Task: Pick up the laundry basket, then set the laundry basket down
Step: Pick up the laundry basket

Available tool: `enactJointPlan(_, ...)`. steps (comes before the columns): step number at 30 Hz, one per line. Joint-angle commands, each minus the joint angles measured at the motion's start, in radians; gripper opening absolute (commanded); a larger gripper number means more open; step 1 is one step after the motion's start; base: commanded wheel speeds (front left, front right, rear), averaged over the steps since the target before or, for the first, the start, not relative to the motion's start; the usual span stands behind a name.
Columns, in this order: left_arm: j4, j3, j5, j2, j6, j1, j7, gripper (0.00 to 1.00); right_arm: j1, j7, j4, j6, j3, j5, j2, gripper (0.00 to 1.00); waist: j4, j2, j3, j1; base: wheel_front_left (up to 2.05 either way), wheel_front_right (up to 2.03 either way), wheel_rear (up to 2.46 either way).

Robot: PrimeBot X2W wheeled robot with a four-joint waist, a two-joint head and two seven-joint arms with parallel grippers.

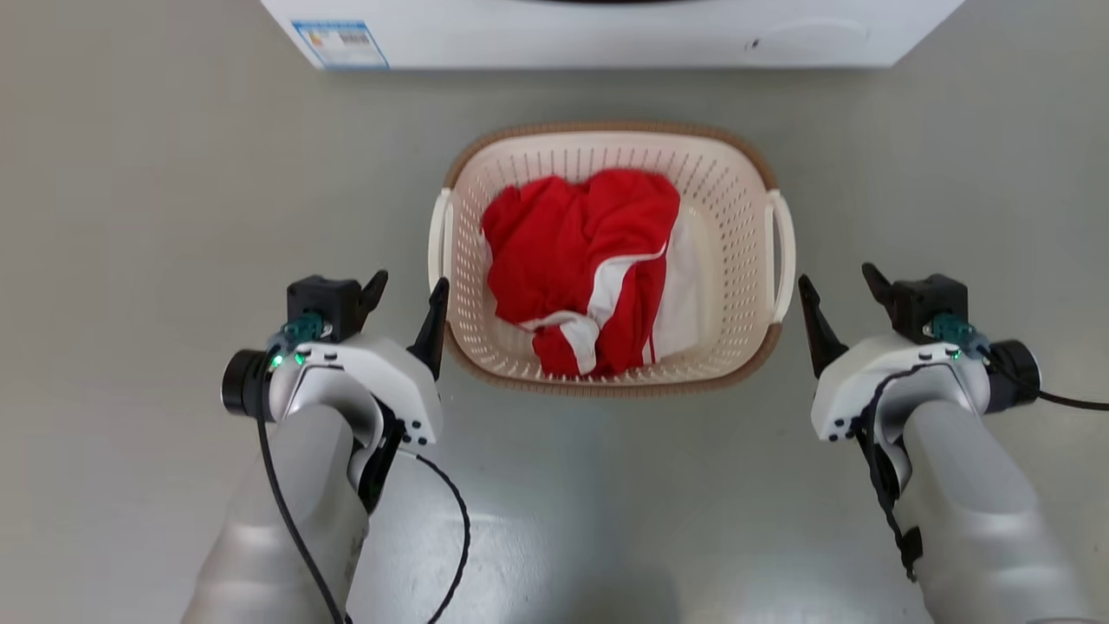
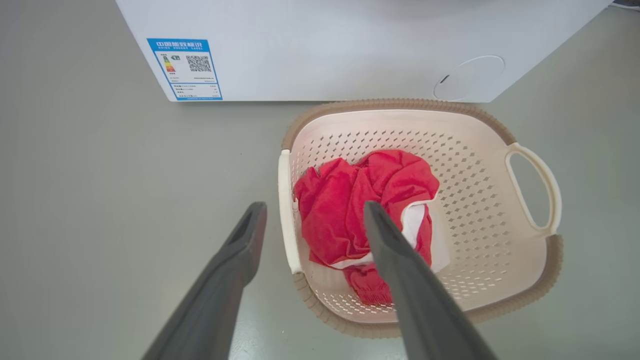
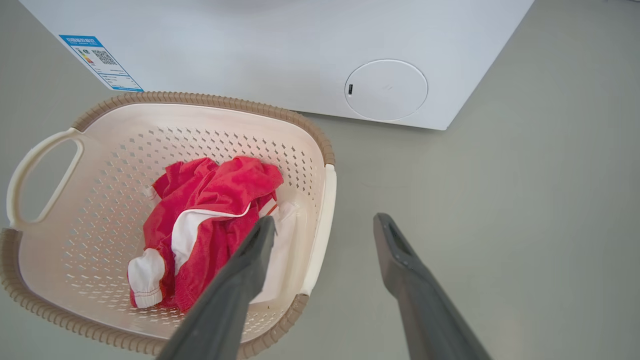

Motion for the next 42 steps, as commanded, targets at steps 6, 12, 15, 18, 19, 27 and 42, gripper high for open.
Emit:
enactJointPlan(6, 0.039, -0.001, -0.017, 0.019, -0.006, -0.080, -0.006, 1.00, -0.054, -0.033, 0.035, 0.006, -0.003, -0.033, 0.006, 1.00, -0.005, 0.0000, 0.069, 0.0000, 0.00, 0.00, 0.00)
enactJointPlan(12, 0.062, -0.017, -0.024, 0.019, -0.002, -0.126, -0.006, 1.00, -0.094, -0.042, 0.066, 0.006, -0.028, -0.060, 0.006, 1.00, -0.009, 0.0000, 0.104, 0.0000, 0.00, 0.00, 0.00)
enactJointPlan(15, 0.071, -0.024, -0.018, 0.019, 0.003, -0.147, -0.006, 1.00, -0.114, -0.045, 0.075, 0.006, -0.032, -0.071, 0.006, 1.00, -0.012, 0.0000, 0.123, 0.0000, 0.00, 0.00, 0.00)
enactJointPlan(18, 0.074, -0.027, -0.014, 0.019, 0.005, -0.166, -0.006, 1.00, -0.134, -0.046, 0.077, 0.006, -0.036, -0.080, 0.006, 1.00, -0.011, 0.0000, 0.146, 0.0000, 0.00, 0.00, 0.00)
enactJointPlan(19, 0.075, -0.028, -0.014, 0.019, 0.006, -0.172, -0.006, 1.00, -0.139, -0.047, 0.078, 0.006, -0.038, -0.083, 0.006, 1.00, -0.011, 0.0000, 0.153, 0.0000, 0.00, 0.00, 0.00)
enactJointPlan(27, 0.085, -0.039, -0.020, 0.019, 0.005, -0.195, -0.006, 1.00, -0.169, -0.048, 0.079, 0.006, -0.038, -0.087, 0.006, 1.00, -0.011, 0.0000, 0.187, 0.0000, 0.00, 0.00, 0.00)
enactJointPlan(42, 0.101, -0.023, -0.015, 0.029, 0.012, -0.231, -0.006, 1.00, -0.164, -0.048, 0.059, 0.006, -0.013, -0.053, 0.006, 1.00, -0.013, 0.0000, 0.234, 0.0000, 0.00, 0.00, 0.00)
